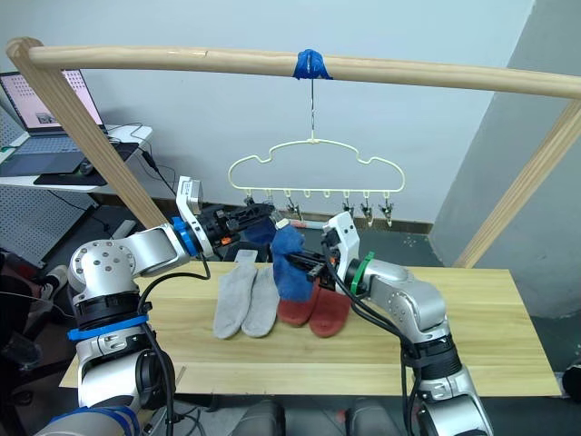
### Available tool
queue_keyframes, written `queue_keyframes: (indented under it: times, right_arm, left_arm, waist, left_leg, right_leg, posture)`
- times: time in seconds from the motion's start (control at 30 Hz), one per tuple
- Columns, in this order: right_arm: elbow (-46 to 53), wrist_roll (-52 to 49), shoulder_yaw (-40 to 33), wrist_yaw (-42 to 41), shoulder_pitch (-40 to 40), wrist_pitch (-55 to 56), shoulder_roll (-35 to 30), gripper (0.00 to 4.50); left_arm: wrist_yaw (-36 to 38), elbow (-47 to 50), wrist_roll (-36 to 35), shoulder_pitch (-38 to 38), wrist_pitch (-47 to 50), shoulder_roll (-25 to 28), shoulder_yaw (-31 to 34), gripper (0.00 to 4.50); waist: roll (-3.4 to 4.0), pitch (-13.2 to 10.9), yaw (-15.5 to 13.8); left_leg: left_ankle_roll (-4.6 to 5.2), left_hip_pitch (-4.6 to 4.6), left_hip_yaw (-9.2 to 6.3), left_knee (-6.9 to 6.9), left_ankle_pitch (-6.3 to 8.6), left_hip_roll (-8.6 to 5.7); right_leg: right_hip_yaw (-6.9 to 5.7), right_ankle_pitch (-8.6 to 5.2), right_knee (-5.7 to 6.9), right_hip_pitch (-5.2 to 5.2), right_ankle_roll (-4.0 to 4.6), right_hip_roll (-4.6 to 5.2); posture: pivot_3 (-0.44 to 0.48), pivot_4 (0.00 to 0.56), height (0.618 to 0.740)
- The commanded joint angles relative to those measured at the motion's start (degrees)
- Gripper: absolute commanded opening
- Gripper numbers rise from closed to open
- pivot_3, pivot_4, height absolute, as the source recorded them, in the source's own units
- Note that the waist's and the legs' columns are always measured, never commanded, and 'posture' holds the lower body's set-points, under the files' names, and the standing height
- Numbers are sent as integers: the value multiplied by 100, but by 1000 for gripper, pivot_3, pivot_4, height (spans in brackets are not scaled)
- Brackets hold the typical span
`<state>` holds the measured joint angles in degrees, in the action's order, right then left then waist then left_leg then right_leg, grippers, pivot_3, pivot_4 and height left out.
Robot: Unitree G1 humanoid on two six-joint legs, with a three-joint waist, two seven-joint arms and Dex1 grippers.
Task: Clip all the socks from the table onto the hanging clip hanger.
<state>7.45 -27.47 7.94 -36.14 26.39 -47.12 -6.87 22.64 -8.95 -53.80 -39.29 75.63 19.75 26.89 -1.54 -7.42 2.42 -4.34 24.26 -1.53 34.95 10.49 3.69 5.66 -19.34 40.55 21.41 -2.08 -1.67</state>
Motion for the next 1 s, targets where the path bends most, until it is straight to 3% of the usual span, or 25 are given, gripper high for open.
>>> queue_keyframes:
  times: [0.03, 0.73, 0.93, 1.0]
  right_arm:
    - [274, -188, -83, 40, 147, -21, 23, 39]
    - [-83, -383, -272, 354, 401, 6, 414, 39]
    - [-193, -279, -179, 344, 388, 88, 373, 39]
    - [-220, -269, -178, 347, 394, 102, 356, 0]
  left_arm:
    - [36, 95, -131, -58, -59, 27, 21, 249]
    - [-69, 185, -428, -45, -46, -82, 151, 249]
    - [208, 459, -293, 79, -341, 59, -108, 249]
    - [283, 534, -275, 163, -436, 103, -160, 958]
  waist:
    - [0, 0, 0]
    - [2, -2, -5]
    - [3, -3, -6]
    - [3, -3, -6]
  left_leg:
    - [0, 0, 0, -1, 0, 0]
    - [0, 16, -3, -9, 1, 0]
    - [0, 25, -3, -10, 1, 1]
    - [0, 27, -3, -12, 1, 1]
  right_leg:
    - [0, 0, -2, 0, 0, 0]
    - [-5, 1, -30, 2, 1, 2]
    - [-7, 4, -50, 2, 6, 4]
    - [-6, 9, -56, 3, 15, 4]
  posture:
    - [28, 112, 740]
    - [32, 115, 740]
    - [38, 116, 740]
    - [38, 116, 740]
